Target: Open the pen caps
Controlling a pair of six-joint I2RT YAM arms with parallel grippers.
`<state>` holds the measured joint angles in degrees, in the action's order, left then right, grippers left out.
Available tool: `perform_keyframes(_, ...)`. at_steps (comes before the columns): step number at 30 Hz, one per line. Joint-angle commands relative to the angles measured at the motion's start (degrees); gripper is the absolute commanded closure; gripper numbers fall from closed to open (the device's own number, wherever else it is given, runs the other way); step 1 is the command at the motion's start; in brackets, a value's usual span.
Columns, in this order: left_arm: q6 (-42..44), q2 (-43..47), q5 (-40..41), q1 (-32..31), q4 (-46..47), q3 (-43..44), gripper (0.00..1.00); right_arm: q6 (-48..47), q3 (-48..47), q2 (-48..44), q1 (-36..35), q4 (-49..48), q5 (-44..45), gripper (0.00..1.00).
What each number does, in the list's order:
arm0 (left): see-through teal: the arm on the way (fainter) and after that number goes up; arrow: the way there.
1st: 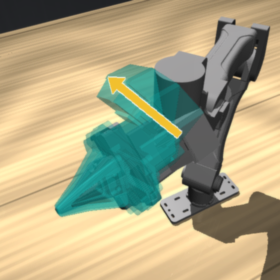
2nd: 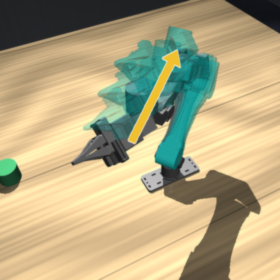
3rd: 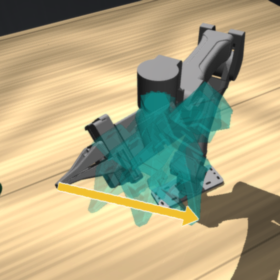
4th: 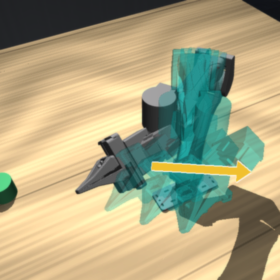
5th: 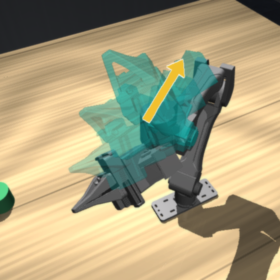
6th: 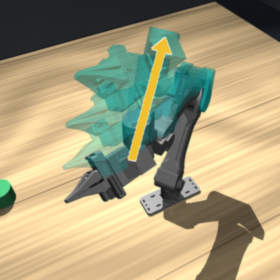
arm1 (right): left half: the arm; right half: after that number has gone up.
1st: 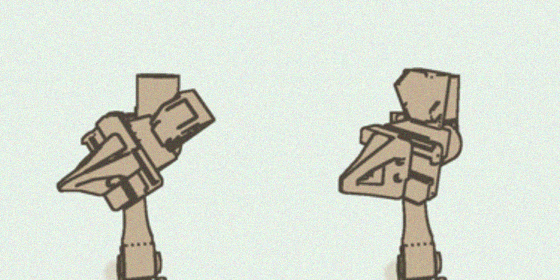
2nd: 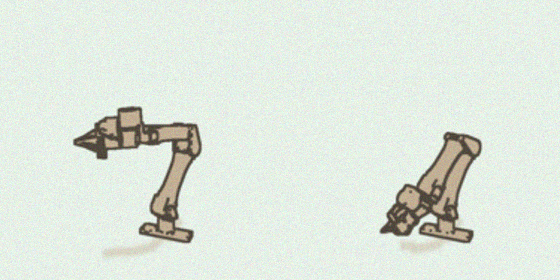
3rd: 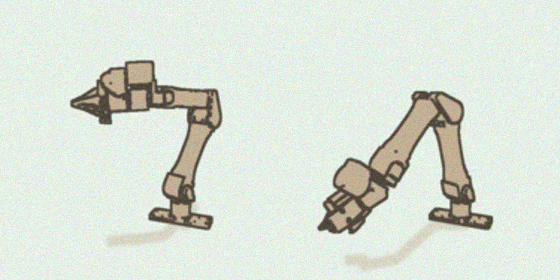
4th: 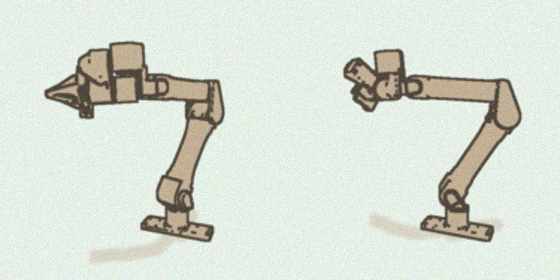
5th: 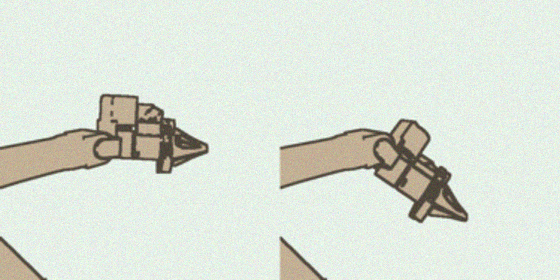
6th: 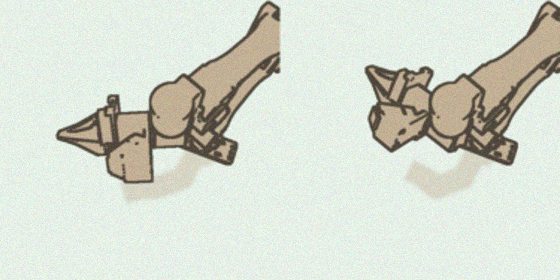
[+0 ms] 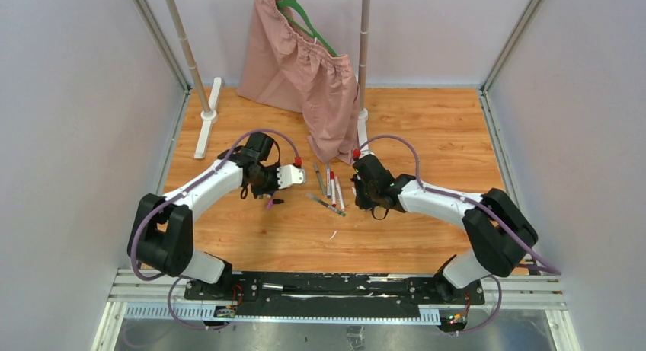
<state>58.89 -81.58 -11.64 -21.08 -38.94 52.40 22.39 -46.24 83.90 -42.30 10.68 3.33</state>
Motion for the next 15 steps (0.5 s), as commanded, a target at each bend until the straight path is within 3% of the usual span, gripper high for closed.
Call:
perform_keyframes(1,-5.1,-3.5,-1.9,0.3,2.1,1.7,0.94,-0.9,0.9,3.7,0.6,-5.2,7.6,0.99)
perform_keyframes(5,-6.3,-6.6,-1.4,0.2,3.0,2.0,0.87,-0.4,1.1,6.4,0.7,-6.8,8.9,0.92)
perform_keyframes(9,-6.6,-8.0,-0.5,0.2,2.9,2.3,0.8,0.0,1.7,7.1,0.7,-8.0,7.5,0.76)
perform_keyframes(15,-6.5,-7.4,-0.8,0.2,2.1,2.7,0.55,-0.2,2.2,5.8,0.8,-7.8,8.1,0.58)
